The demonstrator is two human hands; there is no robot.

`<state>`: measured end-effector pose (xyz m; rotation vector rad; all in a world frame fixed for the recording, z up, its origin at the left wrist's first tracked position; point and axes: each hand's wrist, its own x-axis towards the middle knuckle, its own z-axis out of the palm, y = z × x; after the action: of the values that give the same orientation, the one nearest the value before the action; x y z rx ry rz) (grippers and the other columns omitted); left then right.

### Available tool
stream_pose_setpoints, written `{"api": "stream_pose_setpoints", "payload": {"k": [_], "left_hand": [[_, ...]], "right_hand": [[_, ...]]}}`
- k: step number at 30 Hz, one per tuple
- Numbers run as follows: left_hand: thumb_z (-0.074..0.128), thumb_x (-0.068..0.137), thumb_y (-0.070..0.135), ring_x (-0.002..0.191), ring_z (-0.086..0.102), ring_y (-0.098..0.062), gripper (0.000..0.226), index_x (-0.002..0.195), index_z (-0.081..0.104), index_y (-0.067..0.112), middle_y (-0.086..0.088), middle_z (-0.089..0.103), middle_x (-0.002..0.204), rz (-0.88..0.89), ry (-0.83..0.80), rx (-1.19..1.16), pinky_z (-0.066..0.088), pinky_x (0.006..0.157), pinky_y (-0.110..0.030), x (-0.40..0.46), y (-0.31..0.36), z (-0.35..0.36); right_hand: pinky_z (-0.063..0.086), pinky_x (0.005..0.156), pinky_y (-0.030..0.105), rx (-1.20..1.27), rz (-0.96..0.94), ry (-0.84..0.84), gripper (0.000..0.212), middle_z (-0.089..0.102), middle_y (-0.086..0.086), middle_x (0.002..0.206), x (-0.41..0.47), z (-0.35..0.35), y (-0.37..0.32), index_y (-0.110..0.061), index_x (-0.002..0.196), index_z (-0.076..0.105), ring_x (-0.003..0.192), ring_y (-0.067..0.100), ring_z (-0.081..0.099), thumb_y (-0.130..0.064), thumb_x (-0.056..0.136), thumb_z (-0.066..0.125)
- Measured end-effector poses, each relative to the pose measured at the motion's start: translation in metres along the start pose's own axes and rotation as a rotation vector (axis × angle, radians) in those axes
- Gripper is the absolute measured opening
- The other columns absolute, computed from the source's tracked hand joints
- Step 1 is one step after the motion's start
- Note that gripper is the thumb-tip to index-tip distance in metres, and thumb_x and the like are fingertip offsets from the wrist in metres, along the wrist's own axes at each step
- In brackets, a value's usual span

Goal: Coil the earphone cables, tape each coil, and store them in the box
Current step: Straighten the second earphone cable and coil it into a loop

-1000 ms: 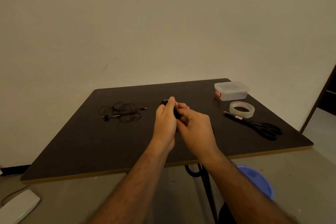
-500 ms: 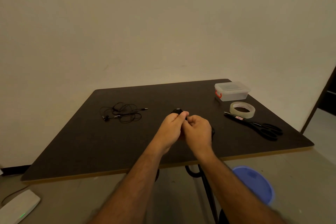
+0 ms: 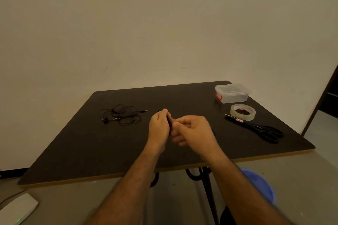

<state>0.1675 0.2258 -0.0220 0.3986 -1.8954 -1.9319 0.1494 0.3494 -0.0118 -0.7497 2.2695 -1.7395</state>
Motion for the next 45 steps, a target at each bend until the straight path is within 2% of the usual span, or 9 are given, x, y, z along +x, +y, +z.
{"api": "stream_pose_setpoints", "payload": {"k": [3, 7, 10, 13, 20, 27, 35, 41, 45], "left_hand": [[0.034, 0.101, 0.026, 0.046, 0.034, -0.012, 0.038, 0.066, 0.045, 0.02, 0.002, 0.038, 0.058, -0.083, -0.198, -0.082, 0.028, 0.044, -0.026, 0.0, 0.01, -0.01], [0.029, 0.102, 0.026, 0.04, 0.027, -0.01, 0.043, 0.06, 0.041, 0.021, 0.004, 0.032, 0.053, -0.174, -0.474, -0.14, 0.02, 0.04, -0.024, -0.005, 0.02, -0.015], [0.028, 0.101, 0.026, 0.036, 0.027, -0.009, 0.045, 0.058, 0.039, 0.021, 0.004, 0.033, 0.05, -0.207, -0.516, -0.189, 0.021, 0.036, -0.02, -0.004, 0.021, -0.019], [0.028, 0.1, 0.026, 0.035, 0.028, -0.008, 0.046, 0.056, 0.04, 0.022, 0.004, 0.034, 0.049, -0.223, -0.524, -0.21, 0.023, 0.033, -0.019, -0.002, 0.021, -0.023], [0.035, 0.102, 0.026, 0.04, 0.032, -0.01, 0.043, 0.061, 0.045, 0.018, 0.002, 0.037, 0.052, -0.104, -0.393, -0.126, 0.028, 0.036, -0.021, -0.002, 0.021, -0.018], [0.047, 0.102, 0.037, 0.045, 0.041, -0.011, 0.045, 0.062, 0.052, 0.016, 0.001, 0.046, 0.053, -0.049, -0.14, -0.044, 0.037, 0.045, -0.023, 0.001, 0.009, -0.011], [0.04, 0.103, 0.044, 0.054, 0.048, -0.01, 0.046, 0.076, 0.057, 0.012, 0.002, 0.05, 0.058, -0.108, -0.097, -0.062, 0.045, 0.063, -0.027, 0.011, -0.004, -0.012], [0.036, 0.105, 0.044, 0.092, 0.058, -0.026, 0.048, 0.102, 0.065, 0.006, -0.018, 0.06, 0.097, -0.182, -0.064, -0.136, 0.051, 0.089, -0.04, 0.02, -0.014, -0.014], [0.038, 0.104, 0.044, 0.069, 0.055, -0.013, 0.048, 0.109, 0.065, 0.005, -0.007, 0.06, 0.08, -0.237, -0.045, -0.207, 0.05, 0.071, -0.028, 0.025, -0.021, -0.016]], "right_hand": [[0.06, 0.073, 0.028, -0.028, -0.074, 0.09, 0.018, 0.072, -0.002, 0.093, 0.013, -0.019, 0.003, -0.025, 0.111, 0.064, 0.085, 0.011, 0.072, -0.018, 0.094, 0.062], [0.053, 0.096, 0.048, 0.19, -0.061, -0.228, 0.032, 0.066, 0.009, 0.122, 0.027, -0.028, 0.015, -0.014, 0.131, 0.058, 0.114, 0.026, 0.063, -0.02, 0.1, 0.054], [0.05, 0.097, 0.056, 0.27, -0.067, -0.361, 0.032, 0.065, 0.023, 0.117, 0.028, -0.026, 0.018, -0.001, 0.122, 0.062, 0.113, 0.043, 0.061, -0.023, 0.1, 0.053], [0.05, 0.095, 0.06, 0.282, -0.071, -0.316, 0.03, 0.067, 0.022, 0.107, 0.029, -0.024, 0.017, 0.005, 0.114, 0.061, 0.102, 0.038, 0.065, -0.019, 0.096, 0.057], [0.05, 0.096, 0.059, 0.323, -0.077, -0.312, 0.029, 0.067, 0.02, 0.103, 0.03, -0.016, 0.022, 0.006, 0.115, 0.057, 0.098, 0.037, 0.065, -0.018, 0.101, 0.05], [0.059, 0.08, 0.039, 0.334, -0.079, -0.177, 0.014, 0.071, 0.011, 0.087, 0.032, -0.003, 0.029, -0.001, 0.105, 0.06, 0.08, 0.023, 0.07, -0.01, 0.1, 0.05], [0.059, 0.081, 0.036, 0.277, -0.049, -0.049, 0.009, 0.072, 0.007, 0.086, 0.038, 0.009, 0.034, -0.012, 0.097, 0.063, 0.08, 0.017, 0.07, -0.011, 0.098, 0.054], [0.059, 0.086, 0.045, 0.185, -0.014, 0.003, 0.009, 0.071, 0.013, 0.095, 0.045, 0.014, 0.04, -0.012, 0.097, 0.063, 0.088, 0.024, 0.07, -0.014, 0.099, 0.054], [0.059, 0.085, 0.047, 0.116, 0.01, 0.035, 0.009, 0.071, 0.011, 0.095, 0.05, 0.018, 0.046, -0.012, 0.098, 0.064, 0.091, 0.025, 0.071, -0.017, 0.098, 0.056]]}}
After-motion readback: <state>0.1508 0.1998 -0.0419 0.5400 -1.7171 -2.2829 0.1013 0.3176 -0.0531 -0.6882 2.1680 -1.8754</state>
